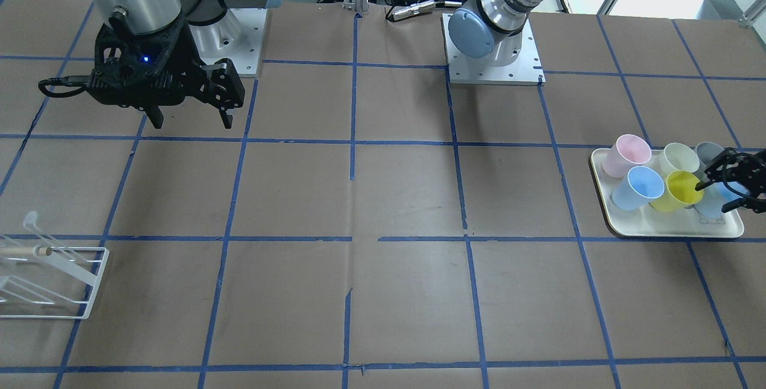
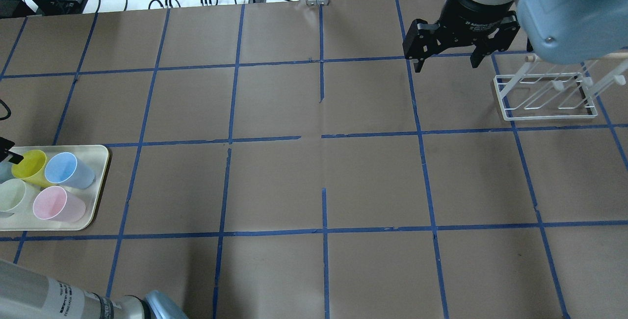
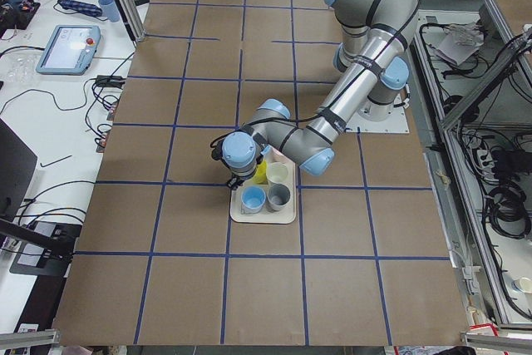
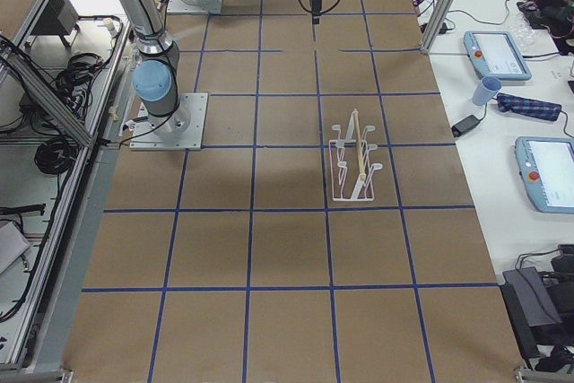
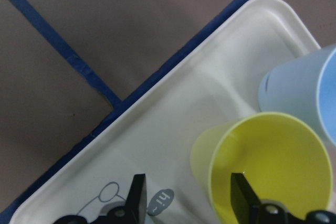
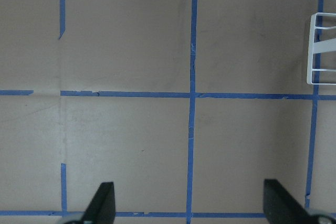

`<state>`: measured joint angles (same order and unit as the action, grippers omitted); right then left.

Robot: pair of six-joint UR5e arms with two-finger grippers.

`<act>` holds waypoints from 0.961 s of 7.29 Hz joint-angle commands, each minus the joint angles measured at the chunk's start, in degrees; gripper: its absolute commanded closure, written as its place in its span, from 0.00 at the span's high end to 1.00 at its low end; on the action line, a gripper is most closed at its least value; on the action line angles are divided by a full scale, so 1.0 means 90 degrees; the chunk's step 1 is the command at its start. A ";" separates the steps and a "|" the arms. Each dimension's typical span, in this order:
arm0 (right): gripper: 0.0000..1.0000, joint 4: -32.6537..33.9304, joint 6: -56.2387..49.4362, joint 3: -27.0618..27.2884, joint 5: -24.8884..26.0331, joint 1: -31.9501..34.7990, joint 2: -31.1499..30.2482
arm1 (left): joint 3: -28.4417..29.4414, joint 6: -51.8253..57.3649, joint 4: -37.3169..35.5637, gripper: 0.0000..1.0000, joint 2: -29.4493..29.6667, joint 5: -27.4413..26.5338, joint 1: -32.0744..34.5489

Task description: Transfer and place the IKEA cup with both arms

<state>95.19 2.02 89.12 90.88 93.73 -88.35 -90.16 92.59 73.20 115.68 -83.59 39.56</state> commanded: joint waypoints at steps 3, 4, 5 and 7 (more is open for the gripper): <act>1.00 0.0000 0.0000 0.0000 0.0000 -0.0005 0.0002 | 0.0758 -0.1728 0.1344 0.93 -0.0742 -0.0018 0.0991; 1.00 0.0000 0.0000 0.0000 0.0000 -0.0005 0.0002 | 0.0828 -0.2526 0.1523 0.96 -0.0986 -0.0028 0.1391; 1.00 0.0000 0.0000 0.0000 0.0000 -0.0005 0.0002 | 0.0819 -0.3327 0.1631 1.00 -0.1249 -0.0028 0.1918; 1.00 0.0000 0.0000 0.0000 0.0000 -0.0005 0.0002 | 0.0761 -0.5346 0.1826 1.00 -0.1786 -0.0048 0.3060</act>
<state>95.19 2.02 89.12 90.88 93.69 -88.33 -83.02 55.50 88.34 102.61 -83.92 60.83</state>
